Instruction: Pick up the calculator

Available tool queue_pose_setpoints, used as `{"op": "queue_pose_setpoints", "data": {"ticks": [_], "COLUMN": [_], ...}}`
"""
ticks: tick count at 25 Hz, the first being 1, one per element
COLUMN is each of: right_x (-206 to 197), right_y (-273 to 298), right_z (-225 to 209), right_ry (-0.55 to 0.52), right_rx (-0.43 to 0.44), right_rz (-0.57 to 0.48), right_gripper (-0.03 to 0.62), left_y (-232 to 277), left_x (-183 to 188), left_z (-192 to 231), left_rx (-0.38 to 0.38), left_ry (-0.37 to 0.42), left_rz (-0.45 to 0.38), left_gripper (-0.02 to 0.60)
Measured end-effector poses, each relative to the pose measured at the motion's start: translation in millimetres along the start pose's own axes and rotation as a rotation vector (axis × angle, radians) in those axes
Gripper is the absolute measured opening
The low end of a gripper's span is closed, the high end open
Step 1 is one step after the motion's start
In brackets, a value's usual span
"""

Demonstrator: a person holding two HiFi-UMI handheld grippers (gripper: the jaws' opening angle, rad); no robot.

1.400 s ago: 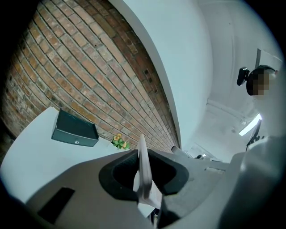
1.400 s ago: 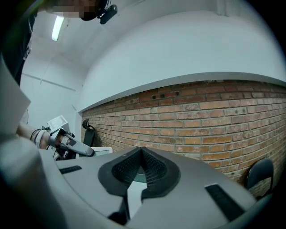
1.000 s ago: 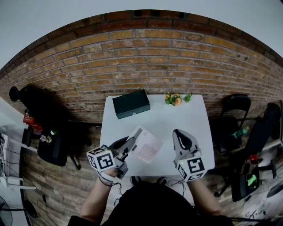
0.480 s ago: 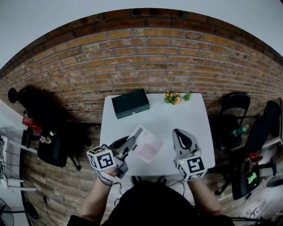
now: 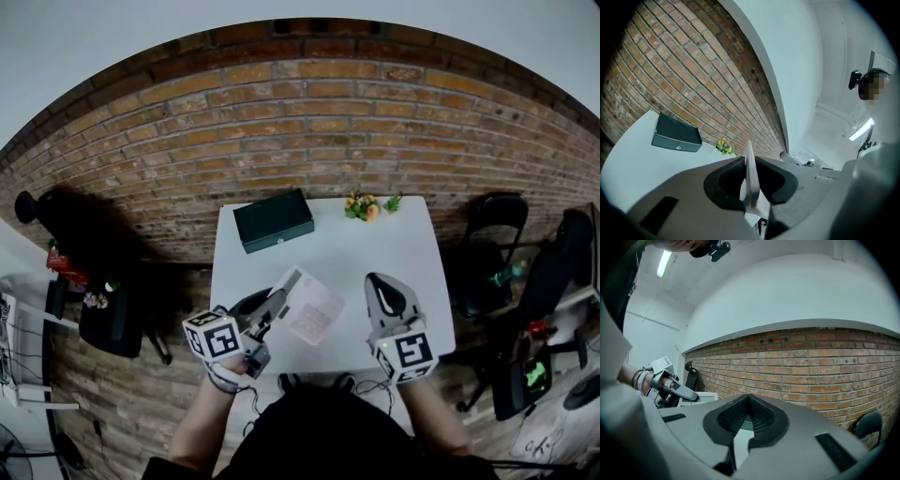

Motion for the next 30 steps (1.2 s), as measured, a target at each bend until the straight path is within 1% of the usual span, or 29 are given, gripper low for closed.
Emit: {"op": "queue_pose_setpoints", "data": {"ticks": [4,7,13,18,22,25,30], "right_x": [1.0,-1.6,-5.0,-10.8,-13.1,-16.4,-20.3], "right_y": [-0.1,1.1,-1.5,-3.8,-12.1,-14.2,-24.4], "right_z": [-0.7,-3.7,-12.6,-24.1,-34.3,-43.8,-57.1], "right_ry": [0.020,0.019,0.041,0.025,0.047,0.031,0.039], "right_rx": [-0.002,0.005,0.014,0.045,0.039,0.055,0.056], "right_rz": [0.028,0.014,0.026,-0.013,0.041,0.000,0.039], "right_gripper": [0.005,0.005,0.003,0.005,0.003,0.005,0.005], "left_y": [1.4,2.7,7.7,14.8,23.6,30.0,41.9], "left_x": [-0.7,-2.6,-10.6,-19.5,-29.2,-34.1,-46.2], "left_z": [-0.1,0.3,-3.1,-7.2,-13.7,-18.3,-26.2], "left_rx": [0.002,0.010,0.033,0.049,0.057,0.061,0.066], "left_ry": [-0.001,-0.001,-0.006,-0.013,-0.013,-0.010,-0.015], "left_rz": [0.002,0.002,-0.002,-0.008,-0.015,-0.019,-0.024], "left_gripper": [0.054,0.054,0.054,0.055,0.055,0.055,0.055]}}
Point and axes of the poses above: the fingertips, and each gripper's own axes: y forward along the fingers, z to its left, x out of its top, the point moved 10 cm from there along -y, backward along the fingers, and after that the axes turned 6 degrees about -x, right-handed, at the moved point
